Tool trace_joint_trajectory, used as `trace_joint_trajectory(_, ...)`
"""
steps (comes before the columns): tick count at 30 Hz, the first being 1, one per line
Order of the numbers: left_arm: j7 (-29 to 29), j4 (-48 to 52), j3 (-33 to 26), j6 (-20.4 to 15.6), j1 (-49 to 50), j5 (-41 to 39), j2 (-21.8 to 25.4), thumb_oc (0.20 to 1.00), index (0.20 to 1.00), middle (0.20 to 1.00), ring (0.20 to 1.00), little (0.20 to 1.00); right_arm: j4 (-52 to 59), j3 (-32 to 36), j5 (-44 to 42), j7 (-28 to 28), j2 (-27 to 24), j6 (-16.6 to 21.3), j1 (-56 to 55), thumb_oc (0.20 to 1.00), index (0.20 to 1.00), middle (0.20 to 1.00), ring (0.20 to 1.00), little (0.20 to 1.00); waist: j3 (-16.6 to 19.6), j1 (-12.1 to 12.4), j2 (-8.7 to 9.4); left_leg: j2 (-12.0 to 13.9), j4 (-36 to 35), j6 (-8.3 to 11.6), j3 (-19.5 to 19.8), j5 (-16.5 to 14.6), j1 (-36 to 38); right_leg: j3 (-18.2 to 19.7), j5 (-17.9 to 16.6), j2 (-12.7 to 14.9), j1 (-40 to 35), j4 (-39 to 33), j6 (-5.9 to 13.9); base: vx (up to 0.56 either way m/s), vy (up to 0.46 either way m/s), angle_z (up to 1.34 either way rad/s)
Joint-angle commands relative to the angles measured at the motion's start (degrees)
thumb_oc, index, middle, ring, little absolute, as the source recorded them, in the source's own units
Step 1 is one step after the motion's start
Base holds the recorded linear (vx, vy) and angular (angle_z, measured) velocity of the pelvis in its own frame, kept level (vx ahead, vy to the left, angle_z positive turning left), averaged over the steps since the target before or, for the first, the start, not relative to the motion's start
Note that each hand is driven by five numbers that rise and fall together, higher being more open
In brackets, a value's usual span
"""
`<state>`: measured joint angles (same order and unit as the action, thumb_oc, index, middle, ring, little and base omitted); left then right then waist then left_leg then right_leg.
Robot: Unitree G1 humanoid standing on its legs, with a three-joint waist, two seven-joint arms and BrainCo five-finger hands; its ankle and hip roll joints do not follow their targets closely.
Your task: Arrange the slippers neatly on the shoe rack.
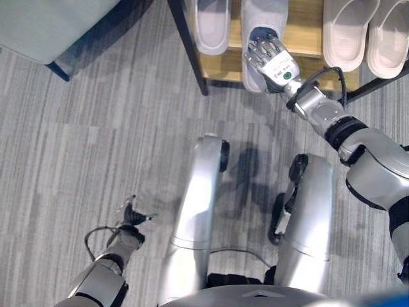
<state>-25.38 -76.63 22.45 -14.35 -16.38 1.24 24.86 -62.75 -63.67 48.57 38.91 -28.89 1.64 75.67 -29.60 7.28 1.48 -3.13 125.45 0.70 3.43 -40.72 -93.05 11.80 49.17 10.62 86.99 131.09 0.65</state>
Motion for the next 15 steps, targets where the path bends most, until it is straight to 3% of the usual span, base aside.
trace_joint_trajectory(1,-1.49,0.04,3.11,-0.03,-0.36,-0.65,0.55,1.0,1.0,1.0,1.0,1.0,-2.12,0.57,-4.27,0.74,-2.32,-3.01,9.9,1.0,1.0,1.0,1.0,1.0,-0.19,3.09,-0.15,1.38,5.45,2.92,5.03,-9.25,3.09,11.64,-12.66,2.07,-4.05,1.8,-0.23,0.0,0.0,0.0)
trace_joint_trajectory(15,-0.88,-1.47,2.99,0.0,1.82,-3.57,-1.25,1.0,1.0,1.0,1.0,1.0,-11.3,-1.8,-7.75,-2.05,-1.7,-4.68,17.01,1.0,1.0,1.0,1.0,1.0,-0.19,4.24,0.11,0.95,4.78,3.66,5.22,-8.94,3.09,10.88,-13.31,2.39,-5.15,1.7,0.03,0.0,0.0,0.0)
